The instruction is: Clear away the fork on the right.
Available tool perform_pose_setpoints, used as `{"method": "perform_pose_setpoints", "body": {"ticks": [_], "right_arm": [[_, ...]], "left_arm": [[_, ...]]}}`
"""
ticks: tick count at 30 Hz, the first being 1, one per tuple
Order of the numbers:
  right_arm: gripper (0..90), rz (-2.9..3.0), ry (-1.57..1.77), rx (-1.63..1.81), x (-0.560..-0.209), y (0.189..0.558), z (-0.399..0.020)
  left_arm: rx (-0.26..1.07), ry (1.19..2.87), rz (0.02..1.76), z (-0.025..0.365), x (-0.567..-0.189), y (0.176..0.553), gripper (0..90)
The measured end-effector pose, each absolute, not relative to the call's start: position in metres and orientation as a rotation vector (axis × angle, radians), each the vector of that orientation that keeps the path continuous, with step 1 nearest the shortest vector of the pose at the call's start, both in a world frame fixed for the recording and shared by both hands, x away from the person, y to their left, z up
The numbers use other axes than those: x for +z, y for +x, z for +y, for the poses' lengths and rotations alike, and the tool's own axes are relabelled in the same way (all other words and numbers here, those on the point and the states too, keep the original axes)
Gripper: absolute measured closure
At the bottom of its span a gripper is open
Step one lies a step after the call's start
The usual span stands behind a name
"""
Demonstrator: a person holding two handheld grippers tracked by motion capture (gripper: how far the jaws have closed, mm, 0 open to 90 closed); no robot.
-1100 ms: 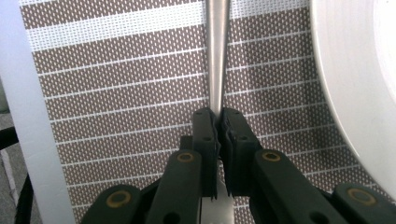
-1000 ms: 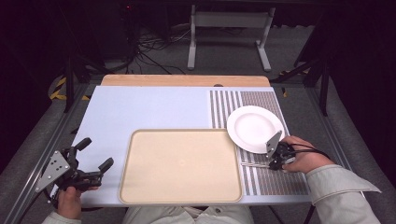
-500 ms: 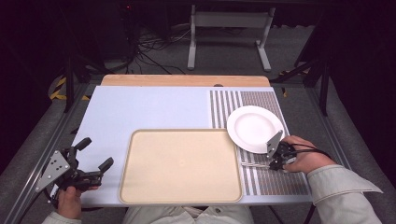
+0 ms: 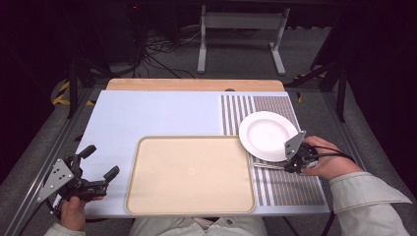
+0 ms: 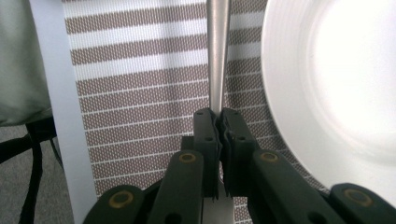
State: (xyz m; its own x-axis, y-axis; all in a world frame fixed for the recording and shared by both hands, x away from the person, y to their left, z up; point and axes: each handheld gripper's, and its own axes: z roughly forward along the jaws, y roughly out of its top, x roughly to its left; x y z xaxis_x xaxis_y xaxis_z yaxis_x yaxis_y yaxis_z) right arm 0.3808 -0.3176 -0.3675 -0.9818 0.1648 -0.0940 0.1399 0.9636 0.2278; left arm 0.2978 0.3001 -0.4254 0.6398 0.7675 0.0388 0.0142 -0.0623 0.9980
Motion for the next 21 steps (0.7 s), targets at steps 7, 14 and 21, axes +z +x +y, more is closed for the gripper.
{"method": "perform_pose_setpoints", "body": {"ticks": [7, 14, 21], "right_arm": [[86.8, 2.962, 0.18, 0.393, -0.351, 0.381, -0.31], [86.8, 2.945, 0.139, 0.421, -0.341, 0.385, -0.296], [86.7, 2.943, 0.085, 0.434, -0.333, 0.391, -0.278]], "left_arm": [[0.702, 1.524, 0.679, 0.3, -0.425, 0.298, 0.2], [0.701, 1.524, 0.68, 0.3, -0.425, 0.297, 0.2], [0.702, 1.522, 0.683, 0.301, -0.425, 0.297, 0.2]]}}
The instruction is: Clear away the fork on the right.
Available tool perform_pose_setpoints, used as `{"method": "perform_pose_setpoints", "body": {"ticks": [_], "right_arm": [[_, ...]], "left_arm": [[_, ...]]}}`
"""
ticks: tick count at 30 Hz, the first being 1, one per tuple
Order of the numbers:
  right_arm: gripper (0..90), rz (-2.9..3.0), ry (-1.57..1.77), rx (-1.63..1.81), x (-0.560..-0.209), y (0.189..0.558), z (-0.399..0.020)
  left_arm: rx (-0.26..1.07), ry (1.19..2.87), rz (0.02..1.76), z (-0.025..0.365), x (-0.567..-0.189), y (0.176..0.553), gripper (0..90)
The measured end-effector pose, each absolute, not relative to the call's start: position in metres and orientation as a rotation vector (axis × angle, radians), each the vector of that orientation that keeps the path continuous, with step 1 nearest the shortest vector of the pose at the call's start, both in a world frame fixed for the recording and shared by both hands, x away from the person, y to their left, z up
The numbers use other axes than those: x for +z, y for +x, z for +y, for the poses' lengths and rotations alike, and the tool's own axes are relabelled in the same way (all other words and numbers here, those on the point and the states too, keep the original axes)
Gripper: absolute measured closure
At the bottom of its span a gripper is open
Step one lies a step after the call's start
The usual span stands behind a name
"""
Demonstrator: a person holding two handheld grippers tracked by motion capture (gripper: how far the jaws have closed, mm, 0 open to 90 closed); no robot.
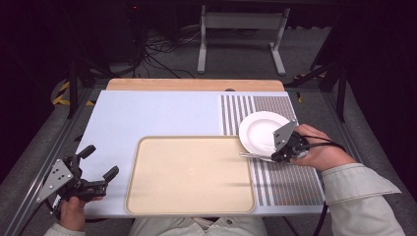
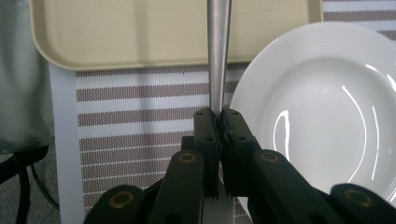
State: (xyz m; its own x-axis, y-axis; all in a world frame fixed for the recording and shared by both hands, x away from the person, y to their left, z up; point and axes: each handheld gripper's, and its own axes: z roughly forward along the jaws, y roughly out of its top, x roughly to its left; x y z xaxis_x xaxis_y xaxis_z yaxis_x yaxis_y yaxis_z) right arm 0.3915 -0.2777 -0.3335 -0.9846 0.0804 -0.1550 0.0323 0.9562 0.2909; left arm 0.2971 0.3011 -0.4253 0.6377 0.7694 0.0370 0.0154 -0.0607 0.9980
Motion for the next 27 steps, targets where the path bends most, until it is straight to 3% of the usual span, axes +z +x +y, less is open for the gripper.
{"method": "perform_pose_setpoints", "body": {"ticks": [27], "right_arm": [[86.7, 2.943, -0.048, 0.463, -0.331, 0.419, -0.211]], "left_arm": [[0.694, 1.523, 0.678, 0.3, -0.425, 0.298, 0.2]]}}
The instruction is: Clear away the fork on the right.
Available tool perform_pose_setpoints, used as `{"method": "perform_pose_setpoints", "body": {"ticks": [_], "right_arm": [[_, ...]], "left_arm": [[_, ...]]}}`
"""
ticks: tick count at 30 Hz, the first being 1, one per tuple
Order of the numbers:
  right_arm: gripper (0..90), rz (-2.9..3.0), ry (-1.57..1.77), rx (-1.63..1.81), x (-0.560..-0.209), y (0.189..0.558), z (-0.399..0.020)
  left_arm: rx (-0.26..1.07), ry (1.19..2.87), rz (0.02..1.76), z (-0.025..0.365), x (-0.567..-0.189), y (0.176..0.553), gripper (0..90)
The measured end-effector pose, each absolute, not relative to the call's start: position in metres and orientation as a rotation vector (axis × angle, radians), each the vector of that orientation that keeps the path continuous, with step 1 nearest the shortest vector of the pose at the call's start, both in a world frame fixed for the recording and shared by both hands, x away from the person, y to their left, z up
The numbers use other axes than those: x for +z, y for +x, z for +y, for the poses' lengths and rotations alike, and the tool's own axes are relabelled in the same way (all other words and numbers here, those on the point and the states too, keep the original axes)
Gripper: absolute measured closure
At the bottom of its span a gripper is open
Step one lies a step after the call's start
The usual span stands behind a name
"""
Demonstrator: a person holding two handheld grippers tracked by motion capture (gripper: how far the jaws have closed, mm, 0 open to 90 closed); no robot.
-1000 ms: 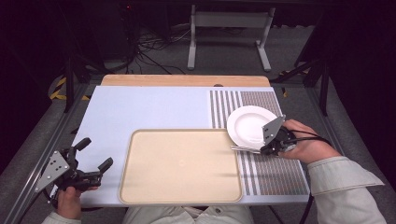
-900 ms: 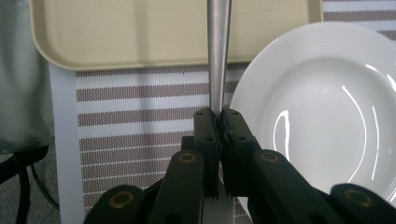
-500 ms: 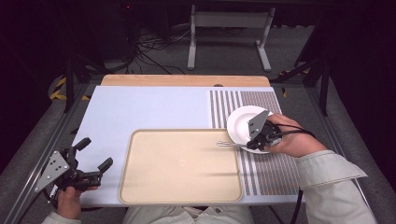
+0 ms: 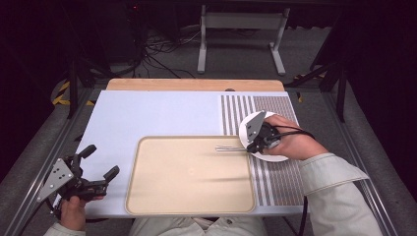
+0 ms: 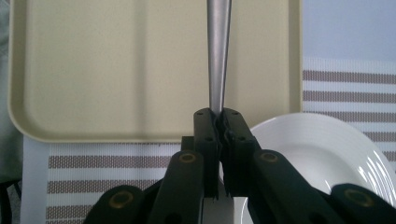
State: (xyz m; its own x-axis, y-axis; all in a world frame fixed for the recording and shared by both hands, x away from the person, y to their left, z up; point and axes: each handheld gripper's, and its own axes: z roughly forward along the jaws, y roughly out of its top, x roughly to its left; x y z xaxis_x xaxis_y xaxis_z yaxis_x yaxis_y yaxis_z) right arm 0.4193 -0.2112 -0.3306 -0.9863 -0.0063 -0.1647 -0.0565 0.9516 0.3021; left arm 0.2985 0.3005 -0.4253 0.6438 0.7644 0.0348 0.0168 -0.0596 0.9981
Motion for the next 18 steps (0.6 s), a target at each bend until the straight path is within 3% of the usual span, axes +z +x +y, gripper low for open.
{"method": "perform_pose_setpoints", "body": {"ticks": [18], "right_arm": [[86.7, 2.973, -0.101, 0.488, -0.348, 0.439, -0.176]], "left_arm": [[0.693, 1.52, 0.674, 0.301, -0.425, 0.298, 0.2]]}}
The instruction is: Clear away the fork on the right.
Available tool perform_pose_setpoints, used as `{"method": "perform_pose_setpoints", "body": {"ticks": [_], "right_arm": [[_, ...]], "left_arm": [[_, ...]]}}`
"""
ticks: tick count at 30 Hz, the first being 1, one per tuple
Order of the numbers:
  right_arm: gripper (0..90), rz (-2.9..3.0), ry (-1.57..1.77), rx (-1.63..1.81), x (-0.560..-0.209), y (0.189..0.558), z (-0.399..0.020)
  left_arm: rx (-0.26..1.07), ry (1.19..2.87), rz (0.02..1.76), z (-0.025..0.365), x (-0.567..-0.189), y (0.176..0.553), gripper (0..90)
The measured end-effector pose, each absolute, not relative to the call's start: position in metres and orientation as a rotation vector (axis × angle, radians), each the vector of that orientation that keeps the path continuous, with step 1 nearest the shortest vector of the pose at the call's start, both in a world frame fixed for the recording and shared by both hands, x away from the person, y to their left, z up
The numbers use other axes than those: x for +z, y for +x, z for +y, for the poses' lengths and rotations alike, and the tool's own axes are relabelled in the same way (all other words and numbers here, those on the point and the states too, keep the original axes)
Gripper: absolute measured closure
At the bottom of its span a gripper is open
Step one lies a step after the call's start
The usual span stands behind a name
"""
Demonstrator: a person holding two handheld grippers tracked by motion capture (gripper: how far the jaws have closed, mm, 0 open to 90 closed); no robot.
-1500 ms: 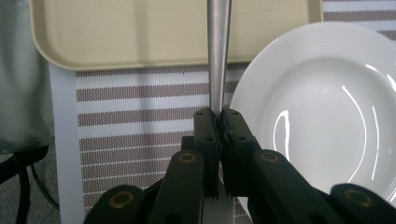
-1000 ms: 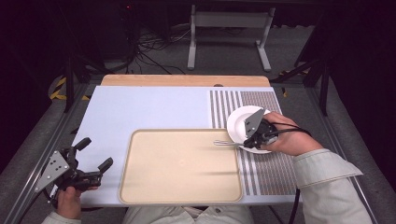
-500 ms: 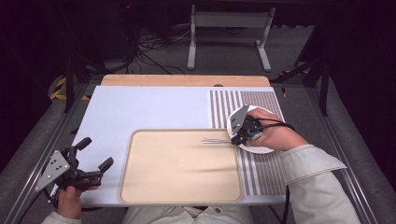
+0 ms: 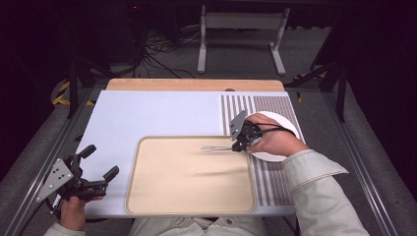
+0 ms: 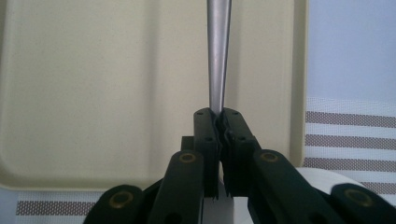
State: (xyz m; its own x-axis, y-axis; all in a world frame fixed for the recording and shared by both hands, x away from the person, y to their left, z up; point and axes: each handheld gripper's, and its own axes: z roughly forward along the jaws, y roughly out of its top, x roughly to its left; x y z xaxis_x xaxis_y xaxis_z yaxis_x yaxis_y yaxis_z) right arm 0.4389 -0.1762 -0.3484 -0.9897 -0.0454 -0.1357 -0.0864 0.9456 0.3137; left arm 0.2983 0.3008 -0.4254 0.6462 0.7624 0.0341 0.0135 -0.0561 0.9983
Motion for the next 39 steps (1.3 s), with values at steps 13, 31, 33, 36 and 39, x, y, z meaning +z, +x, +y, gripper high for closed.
{"method": "perform_pose_setpoints", "body": {"ticks": [13, 31, 33, 36, 39], "right_arm": [[86.7, 3.01, -0.132, 0.458, -0.371, 0.449, -0.153], [86.6, 3.065, -0.179, 0.384, -0.394, 0.456, -0.132], [86.5, 3.067, -0.183, 0.382, -0.397, 0.456, -0.13], [86.5, 3.073, -0.186, 0.38, -0.399, 0.457, -0.128], [86.5, 3.078, -0.197, 0.37, -0.402, 0.457, -0.126]], "left_arm": [[0.693, 1.519, 0.674, 0.301, -0.425, 0.298, 0.2], [0.691, 1.522, 0.67, 0.301, -0.425, 0.298, 0.2], [0.69, 1.521, 0.67, 0.301, -0.425, 0.298, 0.2], [0.691, 1.52, 0.67, 0.301, -0.425, 0.298, 0.2], [0.689, 1.522, 0.668, 0.301, -0.425, 0.298, 0.2]]}}
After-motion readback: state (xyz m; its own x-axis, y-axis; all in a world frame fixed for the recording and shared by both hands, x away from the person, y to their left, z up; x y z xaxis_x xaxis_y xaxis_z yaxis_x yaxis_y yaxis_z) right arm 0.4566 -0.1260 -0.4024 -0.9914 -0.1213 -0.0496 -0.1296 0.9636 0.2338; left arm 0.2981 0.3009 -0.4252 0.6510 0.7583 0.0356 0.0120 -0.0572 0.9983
